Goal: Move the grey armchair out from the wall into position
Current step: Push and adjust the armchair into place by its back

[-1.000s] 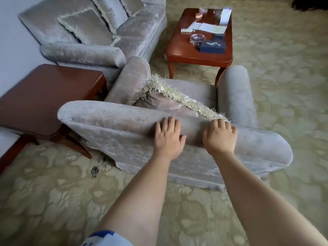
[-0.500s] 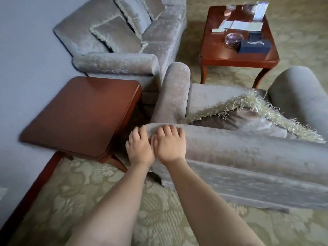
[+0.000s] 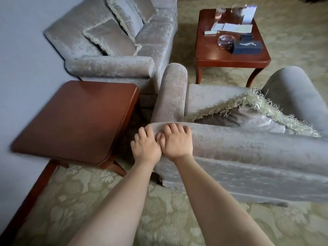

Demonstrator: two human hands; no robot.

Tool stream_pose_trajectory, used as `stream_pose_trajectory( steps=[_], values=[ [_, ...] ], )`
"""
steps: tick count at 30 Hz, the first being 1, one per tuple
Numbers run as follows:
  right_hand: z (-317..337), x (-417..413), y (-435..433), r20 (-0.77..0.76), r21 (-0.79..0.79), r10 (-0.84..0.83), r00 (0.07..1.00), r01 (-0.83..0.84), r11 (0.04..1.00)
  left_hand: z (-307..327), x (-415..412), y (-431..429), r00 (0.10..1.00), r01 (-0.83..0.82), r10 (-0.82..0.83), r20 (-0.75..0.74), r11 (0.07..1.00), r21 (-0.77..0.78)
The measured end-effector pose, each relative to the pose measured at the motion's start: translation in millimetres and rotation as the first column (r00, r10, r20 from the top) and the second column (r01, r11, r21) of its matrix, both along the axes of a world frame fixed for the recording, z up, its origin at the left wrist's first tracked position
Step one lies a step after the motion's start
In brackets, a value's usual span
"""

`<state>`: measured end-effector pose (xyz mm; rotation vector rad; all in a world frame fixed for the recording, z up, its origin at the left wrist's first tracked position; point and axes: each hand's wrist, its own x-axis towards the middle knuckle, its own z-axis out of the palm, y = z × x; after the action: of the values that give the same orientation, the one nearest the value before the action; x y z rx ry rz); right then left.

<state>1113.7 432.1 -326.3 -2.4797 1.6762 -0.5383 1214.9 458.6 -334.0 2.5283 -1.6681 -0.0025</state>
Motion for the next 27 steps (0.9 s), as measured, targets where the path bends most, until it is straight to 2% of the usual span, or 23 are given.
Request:
stream_pose_trajectory(
  steps=[2, 5, 9, 13, 16, 19, 22, 24, 27],
  values=[
    [5, -5, 3, -0.016, 0.087, 0.063, 0.998, -0.062, 0.994, 8, -4, 4, 0.999, 0.004, -0.005, 0.044, 0.999, 0.044],
    [10, -30, 6, -0.040, 0.116, 0.110, 0.993, -0.105, 0.988, 18, -29, 10, 0.997, 0.041, -0.047, 0.060, 0.993, 0.106],
    [16, -95, 10, -0.078, 0.127, 0.004, 0.997, 0.006, 0.992, 26, -89, 2, 0.986, 0.162, -0.165, 0.009, 0.977, 0.139],
    [19, -196, 10, -0.125, 0.140, -0.115, 0.985, 0.132, 0.981, 26, -187, -14, 0.941, 0.338, -0.337, -0.034, 0.933, 0.124],
    [23, -283, 8, -0.170, 0.161, -0.183, 0.968, 0.210, 0.964, 22, -272, -25, 0.920, 0.389, -0.378, -0.104, 0.915, 0.109],
    [28, -376, -3, -0.284, 0.203, -0.213, 0.935, 0.276, 0.939, 22, -370, -36, 0.897, 0.432, -0.413, -0.161, 0.895, 0.113],
    [26, -453, -19, -0.352, 0.246, -0.181, 0.918, 0.278, 0.929, 18, -430, -39, 0.926, 0.355, -0.345, -0.151, 0.933, 0.051],
    [21, -486, -34, -0.330, 0.259, -0.119, 0.936, 0.211, 0.943, 12, -438, -44, 0.955, 0.282, -0.283, -0.085, 0.959, -0.026],
    [15, -503, -57, -0.296, 0.360, -0.008, 0.955, 0.119, 0.925, 6, -434, -47, 0.965, 0.255, -0.257, -0.052, 0.966, -0.050]
  ],
)
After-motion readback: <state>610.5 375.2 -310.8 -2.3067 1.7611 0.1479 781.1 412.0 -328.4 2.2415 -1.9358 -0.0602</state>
